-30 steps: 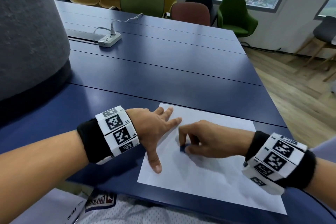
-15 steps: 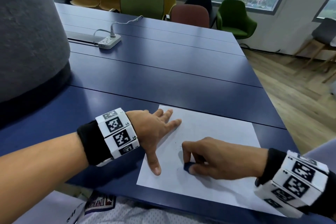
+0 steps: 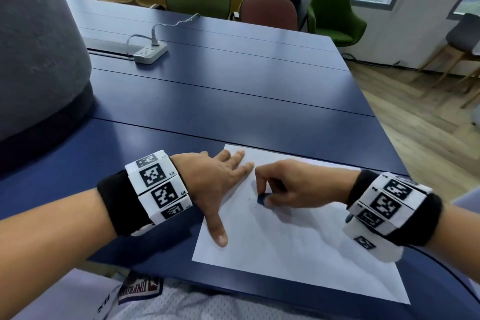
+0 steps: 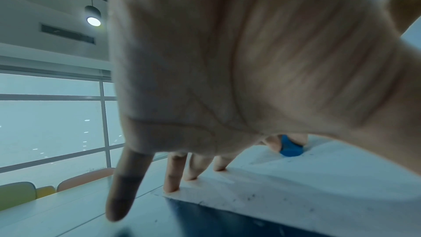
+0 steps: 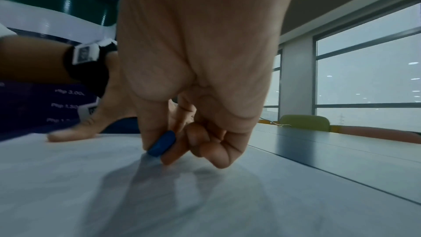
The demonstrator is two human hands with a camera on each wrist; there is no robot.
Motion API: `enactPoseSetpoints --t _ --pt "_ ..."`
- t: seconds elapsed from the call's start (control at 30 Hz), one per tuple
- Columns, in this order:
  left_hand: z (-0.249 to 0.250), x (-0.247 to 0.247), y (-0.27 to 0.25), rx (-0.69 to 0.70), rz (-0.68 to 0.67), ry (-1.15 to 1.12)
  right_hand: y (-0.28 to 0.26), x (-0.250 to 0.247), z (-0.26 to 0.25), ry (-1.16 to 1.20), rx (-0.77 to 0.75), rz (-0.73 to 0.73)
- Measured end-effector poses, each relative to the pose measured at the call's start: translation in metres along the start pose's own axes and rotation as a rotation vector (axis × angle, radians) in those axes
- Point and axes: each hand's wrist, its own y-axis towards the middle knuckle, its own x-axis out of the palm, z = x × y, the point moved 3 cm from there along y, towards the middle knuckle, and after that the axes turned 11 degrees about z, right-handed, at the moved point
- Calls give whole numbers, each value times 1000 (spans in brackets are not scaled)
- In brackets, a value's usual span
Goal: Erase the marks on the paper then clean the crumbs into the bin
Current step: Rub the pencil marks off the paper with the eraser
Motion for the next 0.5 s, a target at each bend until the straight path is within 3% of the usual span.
enactPoseSetpoints --t 0.2,0.37,0.5 --pt "1 -1 -1 -8 -7 20 21 -19 30 -79 154 202" --pt "3 -3 -1 -8 -13 9 -1 -1 3 -36 5 35" --pt "3 -2 -1 -13 -20 22 9 -14 20 -71 123 173"
